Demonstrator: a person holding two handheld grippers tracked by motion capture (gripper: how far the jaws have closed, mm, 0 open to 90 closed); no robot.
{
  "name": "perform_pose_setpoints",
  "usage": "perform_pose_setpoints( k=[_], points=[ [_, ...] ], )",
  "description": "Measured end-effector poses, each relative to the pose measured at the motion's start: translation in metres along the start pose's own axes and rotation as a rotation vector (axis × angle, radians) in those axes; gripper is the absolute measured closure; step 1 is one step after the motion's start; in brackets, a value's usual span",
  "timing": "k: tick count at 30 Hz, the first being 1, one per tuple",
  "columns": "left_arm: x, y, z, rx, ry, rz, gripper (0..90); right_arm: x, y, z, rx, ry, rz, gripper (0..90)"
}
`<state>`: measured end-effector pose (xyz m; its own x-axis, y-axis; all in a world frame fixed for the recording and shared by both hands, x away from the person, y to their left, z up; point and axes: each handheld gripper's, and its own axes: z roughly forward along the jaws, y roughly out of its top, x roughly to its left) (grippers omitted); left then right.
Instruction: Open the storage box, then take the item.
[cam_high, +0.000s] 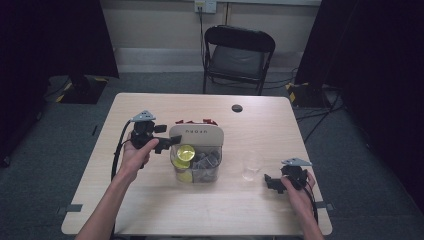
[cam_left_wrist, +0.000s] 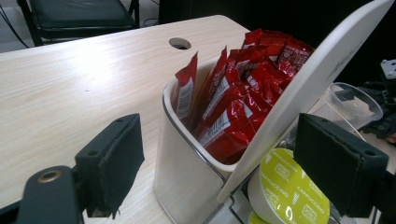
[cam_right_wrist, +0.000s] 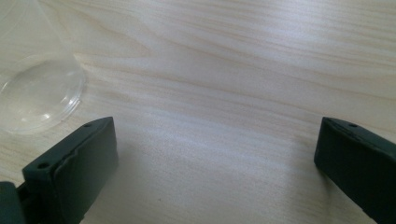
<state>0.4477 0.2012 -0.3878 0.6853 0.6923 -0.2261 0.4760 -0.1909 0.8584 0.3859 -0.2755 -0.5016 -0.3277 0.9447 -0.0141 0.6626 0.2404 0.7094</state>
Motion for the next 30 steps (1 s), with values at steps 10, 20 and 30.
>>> perform_pose_setpoints(
  k=[10,20,30],
  points=[
    [0.000,0.003,0.000,-0.023,-0.002,-0.034,17.2,0.000,0.000,0.000,0.000,0.000,-0.001,0.0],
    [0.005,0.000,0.003,-0.002,-0.021,-0.026,15.1,0.000,0.003,-0.006,-0.008,-0.007,0.021,13.7],
    [0.003,0.000,0.005,0.007,-0.016,-0.007,14.8,0.000,0.007,-0.021,-0.025,0.014,0.028,16.8]
  ],
)
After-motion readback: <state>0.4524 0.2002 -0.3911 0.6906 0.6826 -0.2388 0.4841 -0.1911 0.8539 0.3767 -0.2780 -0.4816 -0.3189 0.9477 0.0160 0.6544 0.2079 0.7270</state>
